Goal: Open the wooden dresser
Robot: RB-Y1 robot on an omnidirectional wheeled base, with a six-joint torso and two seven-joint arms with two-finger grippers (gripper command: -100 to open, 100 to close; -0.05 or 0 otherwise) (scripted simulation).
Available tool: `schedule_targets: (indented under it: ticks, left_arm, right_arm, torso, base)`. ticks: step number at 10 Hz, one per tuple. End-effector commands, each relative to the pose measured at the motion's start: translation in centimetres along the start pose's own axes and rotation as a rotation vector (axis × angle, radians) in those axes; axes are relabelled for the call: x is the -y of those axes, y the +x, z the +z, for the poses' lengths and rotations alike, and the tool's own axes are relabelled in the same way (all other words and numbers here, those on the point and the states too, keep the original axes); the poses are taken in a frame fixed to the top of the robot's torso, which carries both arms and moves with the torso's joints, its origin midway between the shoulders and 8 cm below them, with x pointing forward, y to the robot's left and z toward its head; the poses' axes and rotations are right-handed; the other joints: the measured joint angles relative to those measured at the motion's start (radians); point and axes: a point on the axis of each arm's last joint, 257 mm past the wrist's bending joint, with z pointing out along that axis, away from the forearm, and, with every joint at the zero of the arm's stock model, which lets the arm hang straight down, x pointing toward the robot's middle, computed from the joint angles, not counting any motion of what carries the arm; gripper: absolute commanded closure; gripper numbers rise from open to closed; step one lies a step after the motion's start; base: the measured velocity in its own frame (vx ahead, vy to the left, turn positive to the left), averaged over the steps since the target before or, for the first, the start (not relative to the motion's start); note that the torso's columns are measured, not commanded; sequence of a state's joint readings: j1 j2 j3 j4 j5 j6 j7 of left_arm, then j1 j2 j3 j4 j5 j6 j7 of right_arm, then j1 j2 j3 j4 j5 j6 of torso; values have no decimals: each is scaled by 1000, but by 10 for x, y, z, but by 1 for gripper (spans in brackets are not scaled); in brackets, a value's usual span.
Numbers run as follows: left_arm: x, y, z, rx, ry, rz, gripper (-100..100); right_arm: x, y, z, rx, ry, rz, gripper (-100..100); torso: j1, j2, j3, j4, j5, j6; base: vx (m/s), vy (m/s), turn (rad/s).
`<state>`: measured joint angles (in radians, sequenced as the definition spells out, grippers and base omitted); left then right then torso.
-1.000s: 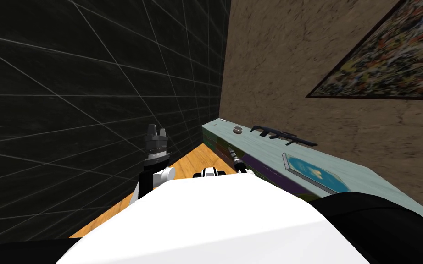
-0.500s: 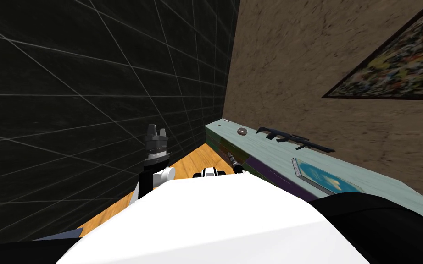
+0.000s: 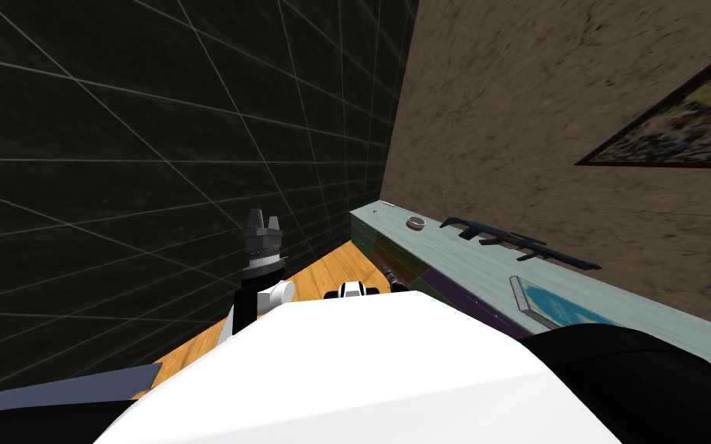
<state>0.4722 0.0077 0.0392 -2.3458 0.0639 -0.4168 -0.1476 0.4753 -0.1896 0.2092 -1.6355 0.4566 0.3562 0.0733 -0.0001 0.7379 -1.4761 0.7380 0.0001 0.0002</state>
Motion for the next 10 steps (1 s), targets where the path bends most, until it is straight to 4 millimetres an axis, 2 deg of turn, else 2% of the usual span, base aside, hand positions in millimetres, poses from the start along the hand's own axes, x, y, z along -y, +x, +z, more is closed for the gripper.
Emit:
schedule_targets:
  ticks: [1, 2, 5, 6, 7, 8, 10]
  left_arm:
    - [0, 0, 0, 0, 0, 0, 0]
    - [0, 0, 0, 0, 0, 0, 0]
    - [0, 0, 0, 0, 0, 0, 0]
    - [0, 0, 0, 0, 0, 0, 0]
    - [0, 0, 0, 0, 0, 0, 0]
    - [0, 0, 0, 0, 0, 0, 0]
    - [0, 0, 0, 0, 0, 0, 0]
  right_arm:
    - [42, 19, 3, -30, 125, -63, -100]
    - [47, 22, 3, -36, 134, -65, -100]
    - [94, 39, 0, -63, 276, -178, -100]
    - [115, 46, -4, -80, 328, -188, -100]
    - [116, 46, -4, -80, 333, -188, -100]
    - [136, 51, -8, -90, 389, -249, -100]
    - [159, 53, -13, -96, 460, -311, -100]
  torso:
    - [1, -1, 0, 0, 0, -1]
    - [0, -1, 0, 0, 0, 0]
    - [0, 0, 0, 0, 0, 0]
    - [1, -1, 0, 0, 0, -1]
    - [0, 0, 0, 0, 0, 0]
    - [-1, 1, 0, 0, 0, 0]
    - [0, 0, 0, 0, 0, 0]
  base:
    - [43, 53, 93]
    - [20, 26, -12]
    - [29, 36, 169]
    - [41, 37, 91]
    - [20, 17, -27]
    - [31, 30, 180]
    - [42, 28, 134]
